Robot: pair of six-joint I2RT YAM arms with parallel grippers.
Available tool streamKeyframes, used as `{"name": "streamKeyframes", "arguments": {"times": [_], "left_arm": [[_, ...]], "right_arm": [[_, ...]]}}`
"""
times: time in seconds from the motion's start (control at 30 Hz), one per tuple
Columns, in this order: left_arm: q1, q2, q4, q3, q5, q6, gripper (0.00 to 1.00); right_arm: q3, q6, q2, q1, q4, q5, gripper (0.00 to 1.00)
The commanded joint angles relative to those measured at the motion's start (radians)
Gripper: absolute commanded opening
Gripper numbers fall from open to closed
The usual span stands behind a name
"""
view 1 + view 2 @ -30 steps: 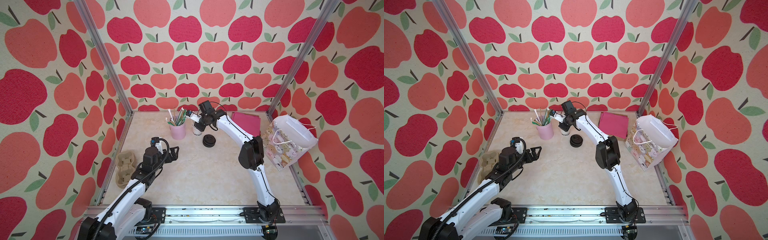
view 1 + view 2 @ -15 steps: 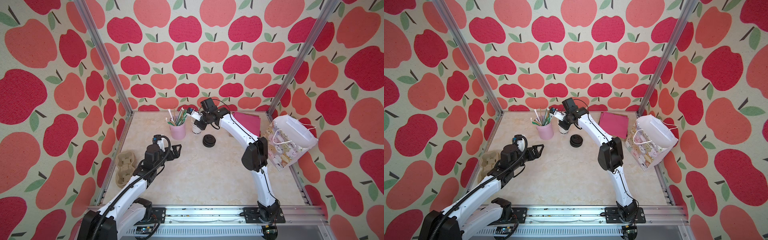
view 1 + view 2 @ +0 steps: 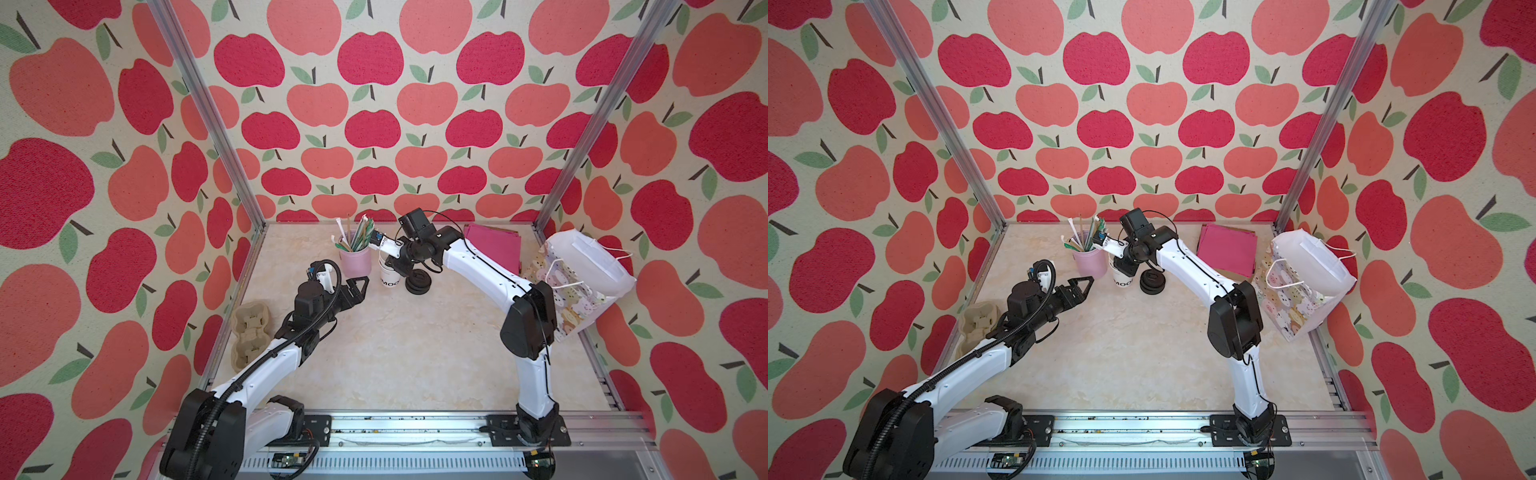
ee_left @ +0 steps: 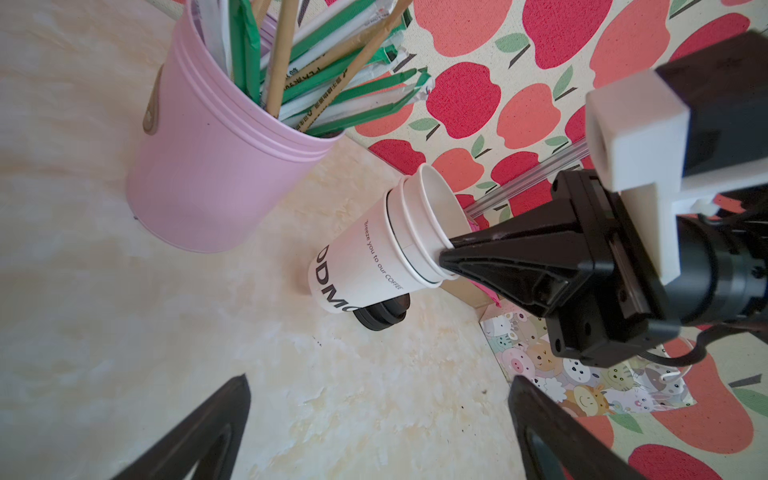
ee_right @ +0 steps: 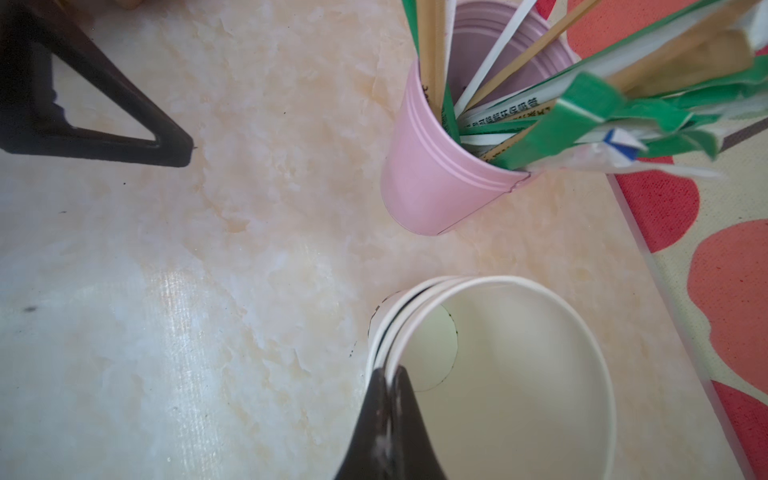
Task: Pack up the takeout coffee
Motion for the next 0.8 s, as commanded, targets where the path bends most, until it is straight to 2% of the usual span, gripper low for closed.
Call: {"name": "streamKeyframes", "arguments": {"times": [0.0,0.77], "left_arm": [[-0.005,0.029,0.056,0.029,0.031,-0.047,0.99],[-0.024,0.175,0.065,0.063,0.052,-0.136,0.99]], "right_arm": [[-0.058,-0.011,-0.062,0.015,0.058,-0.024,0.00],[-0.218,-0.029,-0.144,0.061,0.122,-0.051,0.00]]}}
